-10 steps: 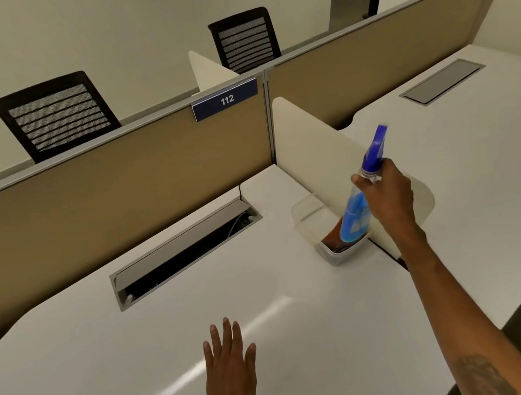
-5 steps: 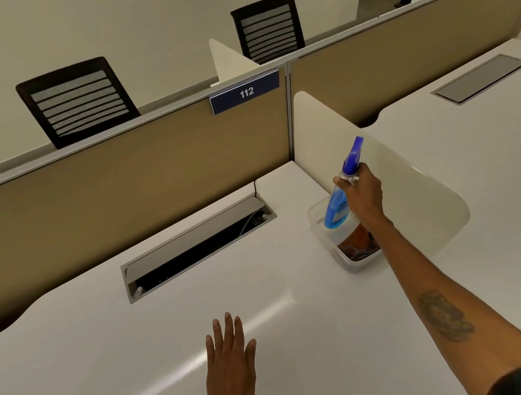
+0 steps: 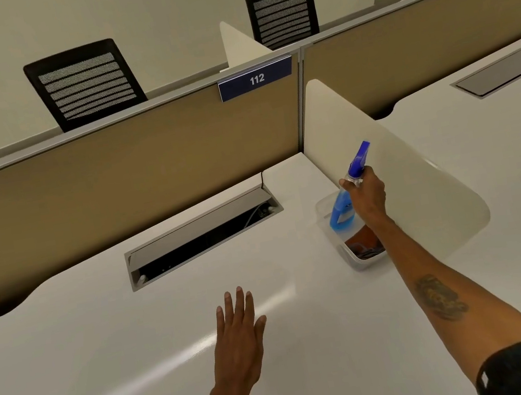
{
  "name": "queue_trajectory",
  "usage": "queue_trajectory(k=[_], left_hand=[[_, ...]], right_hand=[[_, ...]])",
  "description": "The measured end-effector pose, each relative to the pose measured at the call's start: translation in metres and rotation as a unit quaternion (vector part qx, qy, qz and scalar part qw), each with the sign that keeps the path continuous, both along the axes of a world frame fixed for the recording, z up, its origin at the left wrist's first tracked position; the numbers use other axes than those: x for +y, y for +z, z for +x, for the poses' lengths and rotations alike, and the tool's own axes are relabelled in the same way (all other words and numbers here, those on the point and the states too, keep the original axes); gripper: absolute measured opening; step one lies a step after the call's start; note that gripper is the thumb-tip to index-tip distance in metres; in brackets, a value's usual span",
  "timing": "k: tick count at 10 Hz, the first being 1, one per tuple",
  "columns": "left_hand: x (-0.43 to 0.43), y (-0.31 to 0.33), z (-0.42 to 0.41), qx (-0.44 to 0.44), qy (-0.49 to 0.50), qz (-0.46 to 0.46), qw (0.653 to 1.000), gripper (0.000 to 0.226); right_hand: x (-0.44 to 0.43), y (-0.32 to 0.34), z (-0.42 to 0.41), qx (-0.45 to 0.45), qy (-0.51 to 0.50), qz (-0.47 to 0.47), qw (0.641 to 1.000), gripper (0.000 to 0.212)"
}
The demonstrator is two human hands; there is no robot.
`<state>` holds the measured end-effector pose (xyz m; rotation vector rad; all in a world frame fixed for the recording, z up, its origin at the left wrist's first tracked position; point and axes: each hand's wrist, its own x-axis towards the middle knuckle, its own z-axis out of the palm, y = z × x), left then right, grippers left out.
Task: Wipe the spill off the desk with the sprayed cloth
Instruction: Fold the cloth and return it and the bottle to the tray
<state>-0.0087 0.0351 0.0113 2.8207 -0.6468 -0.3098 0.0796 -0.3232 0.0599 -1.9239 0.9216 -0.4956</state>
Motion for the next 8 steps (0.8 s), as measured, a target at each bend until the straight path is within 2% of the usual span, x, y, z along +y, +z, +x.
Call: queue_trajectory(k=[2, 8], left_hand=[[-0.003, -0.001, 0.007, -0.006, -0.002, 0.007, 1.0, 0.059], [0.013, 0.001, 0.004, -0.009, 0.005, -0.009, 1.0, 0.059]], right_hand=[[0.0, -0.008, -0.002, 0.002, 0.01, -0.007, 1.0, 0.041], [0.012, -0.002, -0.016, -0.004, 0.029, -0.022, 0.999, 0.056]])
